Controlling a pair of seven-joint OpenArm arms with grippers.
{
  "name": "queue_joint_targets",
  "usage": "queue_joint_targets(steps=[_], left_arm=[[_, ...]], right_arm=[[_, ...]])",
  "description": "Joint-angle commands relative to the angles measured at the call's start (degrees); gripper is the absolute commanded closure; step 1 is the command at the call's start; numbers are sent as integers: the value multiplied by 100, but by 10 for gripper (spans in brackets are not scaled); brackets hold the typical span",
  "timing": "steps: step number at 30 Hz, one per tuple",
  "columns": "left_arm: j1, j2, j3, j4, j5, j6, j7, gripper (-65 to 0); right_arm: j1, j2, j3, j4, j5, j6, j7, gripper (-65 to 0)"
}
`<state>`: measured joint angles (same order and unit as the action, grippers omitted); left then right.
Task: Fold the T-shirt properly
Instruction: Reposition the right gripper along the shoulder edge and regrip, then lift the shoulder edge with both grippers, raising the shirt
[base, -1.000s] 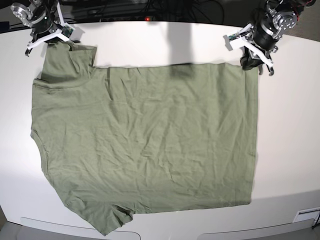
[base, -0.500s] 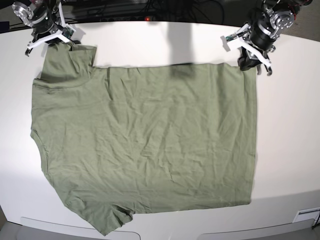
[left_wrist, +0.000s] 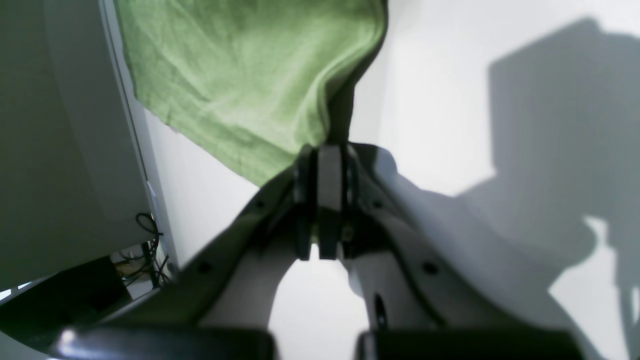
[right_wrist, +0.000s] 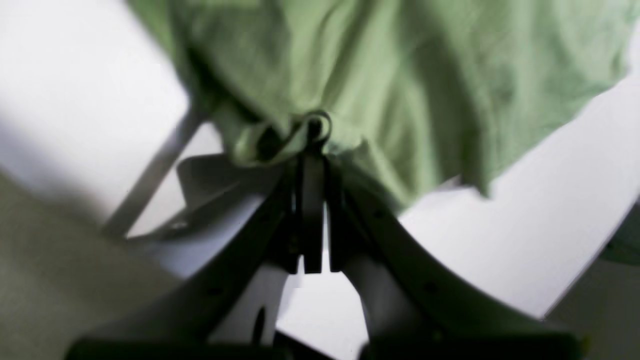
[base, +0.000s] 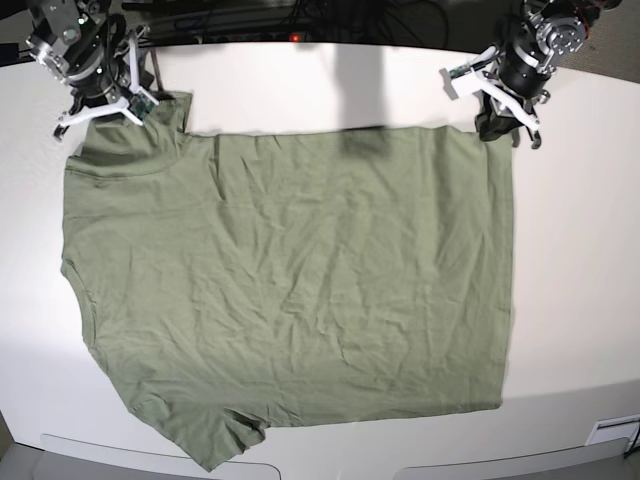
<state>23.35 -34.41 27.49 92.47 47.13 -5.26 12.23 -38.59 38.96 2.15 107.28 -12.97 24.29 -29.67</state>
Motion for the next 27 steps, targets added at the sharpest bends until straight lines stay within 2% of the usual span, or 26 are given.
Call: queue_joint_targets(steps=[1,6,10,17,20,27], left_arm=[[26,-55,-7,42,7,28,15,0],[-39,-74,-7,140,2,553,15,0],[-153,-101,-7,339,-4,553,157,0],[-442,-101,-7,391,-20,570,269,0],[-570,-101,-7,391,-20,570,389,0],[-946,-68,-7,391,-33,573,310,0]], right_arm=[[2,92,37,151,-4,-140,22,0],[186,92,48,302,-2,-238,-31,0],[417,90,48,304,20,-378,-149,0],[802,92,48,313,50,-382,-192,0],[1036,90,50,313,348,-385,-282,0],[1626,87,52,310,555,-503,-380,0]])
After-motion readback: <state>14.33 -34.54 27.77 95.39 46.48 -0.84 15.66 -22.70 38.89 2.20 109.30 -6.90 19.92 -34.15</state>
